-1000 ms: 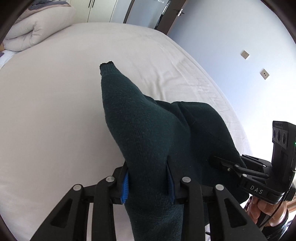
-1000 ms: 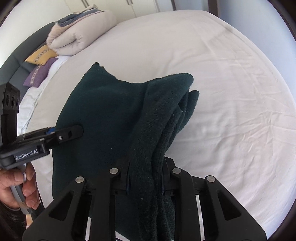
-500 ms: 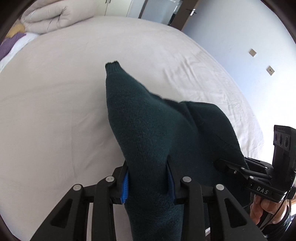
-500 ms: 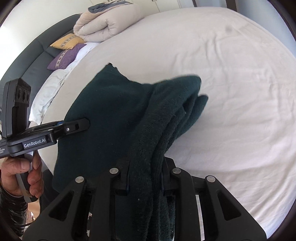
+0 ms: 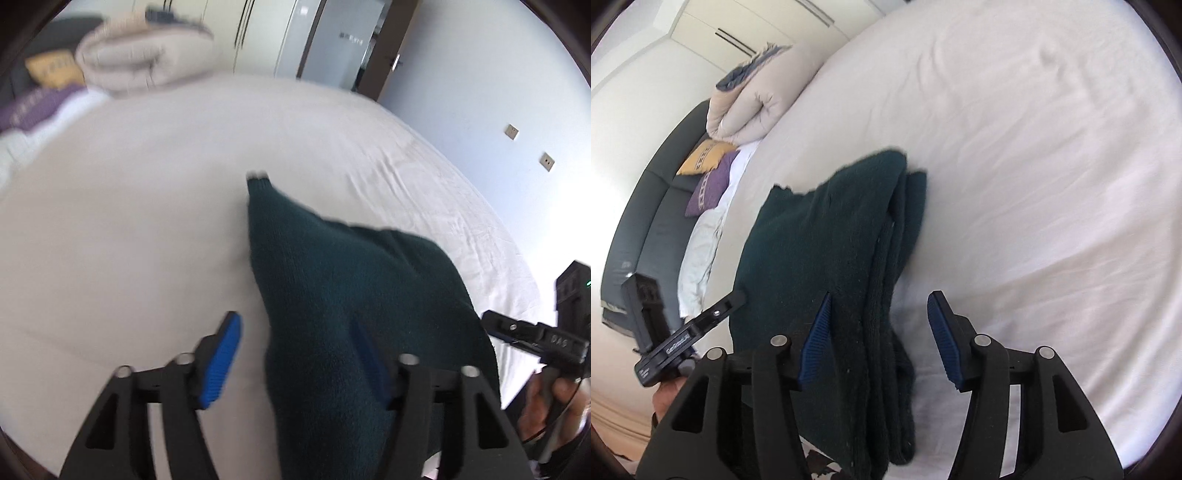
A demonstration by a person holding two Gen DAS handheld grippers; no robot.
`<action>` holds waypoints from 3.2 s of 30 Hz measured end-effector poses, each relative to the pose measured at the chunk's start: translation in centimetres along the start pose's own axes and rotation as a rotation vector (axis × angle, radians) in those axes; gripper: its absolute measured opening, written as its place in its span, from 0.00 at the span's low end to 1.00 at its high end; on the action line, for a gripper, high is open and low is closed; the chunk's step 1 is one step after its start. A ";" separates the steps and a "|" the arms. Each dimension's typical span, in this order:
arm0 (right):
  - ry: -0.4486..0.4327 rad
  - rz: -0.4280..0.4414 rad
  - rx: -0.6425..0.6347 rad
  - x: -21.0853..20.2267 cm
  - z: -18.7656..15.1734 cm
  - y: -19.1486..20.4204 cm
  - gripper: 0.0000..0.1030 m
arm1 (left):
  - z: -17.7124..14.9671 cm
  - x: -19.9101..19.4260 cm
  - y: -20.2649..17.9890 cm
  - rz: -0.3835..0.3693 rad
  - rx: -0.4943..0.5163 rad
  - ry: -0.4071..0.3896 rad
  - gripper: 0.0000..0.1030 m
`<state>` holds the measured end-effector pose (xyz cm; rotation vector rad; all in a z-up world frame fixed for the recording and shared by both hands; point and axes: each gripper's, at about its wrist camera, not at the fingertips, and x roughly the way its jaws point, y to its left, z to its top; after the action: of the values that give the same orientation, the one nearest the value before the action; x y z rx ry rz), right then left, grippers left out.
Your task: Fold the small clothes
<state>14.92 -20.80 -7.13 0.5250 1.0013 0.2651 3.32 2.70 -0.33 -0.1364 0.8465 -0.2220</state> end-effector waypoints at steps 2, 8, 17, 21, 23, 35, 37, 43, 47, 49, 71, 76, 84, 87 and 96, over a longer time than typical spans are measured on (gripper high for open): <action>-0.077 -0.077 -0.081 -2.5 -0.5 1.8 0.51 | -0.4 -3.1 -0.8 0.071 0.039 -0.112 0.92; -0.371 -0.176 -0.291 -11.4 -2.9 7.5 0.71 | -2.7 -10.6 -3.7 0.214 0.157 -0.364 1.00; -0.777 -0.148 -0.475 -21.0 -6.2 13.8 1.00 | -3.4 -17.8 -4.7 0.362 0.125 -0.545 1.00; -0.737 -0.147 -0.447 -22.6 -6.2 14.9 1.00 | -2.8 -18.0 -3.8 0.356 0.046 -0.489 1.00; -0.670 -0.159 -0.440 -22.9 -6.2 15.4 1.00 | -2.7 -17.3 -3.3 0.364 0.043 -0.440 1.00; -0.376 -0.315 -0.349 -14.8 -7.8 12.3 1.00 | -4.0 -12.4 -4.9 0.342 0.079 -0.221 1.00; -0.343 -0.324 -0.351 -13.3 -7.9 12.1 1.00 | -4.3 -11.8 -5.1 0.328 0.084 -0.192 1.00; -0.285 -0.321 -0.339 -11.2 -7.9 11.5 1.00 | -4.5 -11.5 -5.0 0.331 0.066 -0.164 1.00; -0.265 -0.319 -0.319 -11.0 -8.1 11.4 1.00 | -4.5 -11.5 -5.0 0.325 0.072 -0.156 1.00; -0.256 -0.323 -0.314 -10.6 -8.0 11.4 1.00 | -4.3 -11.3 -4.7 0.318 0.072 -0.144 1.00; -0.185 -0.353 -0.311 -5.2 -7.2 11.9 1.00 | -5.3 -8.3 -2.2 0.268 0.000 -0.039 1.00; -0.180 -0.361 -0.309 -4.7 -7.1 11.9 1.00 | -5.5 -8.2 -2.4 0.253 0.001 -0.038 1.00; -0.172 -0.368 -0.301 -4.1 -7.1 11.9 1.00 | -5.6 -8.0 -2.2 0.246 -0.012 -0.032 1.00; -0.166 -0.369 -0.298 -3.9 -7.2 11.9 1.00 | -5.6 -8.0 -2.2 0.246 -0.011 -0.032 1.00; -0.156 -0.376 -0.290 -3.3 -7.3 11.8 1.00 | -5.7 -8.0 -2.1 0.245 -0.011 -0.028 1.00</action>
<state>7.29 -10.19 -1.56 0.0866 0.8715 0.0296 -6.36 2.42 2.17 -0.0457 0.8281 0.0141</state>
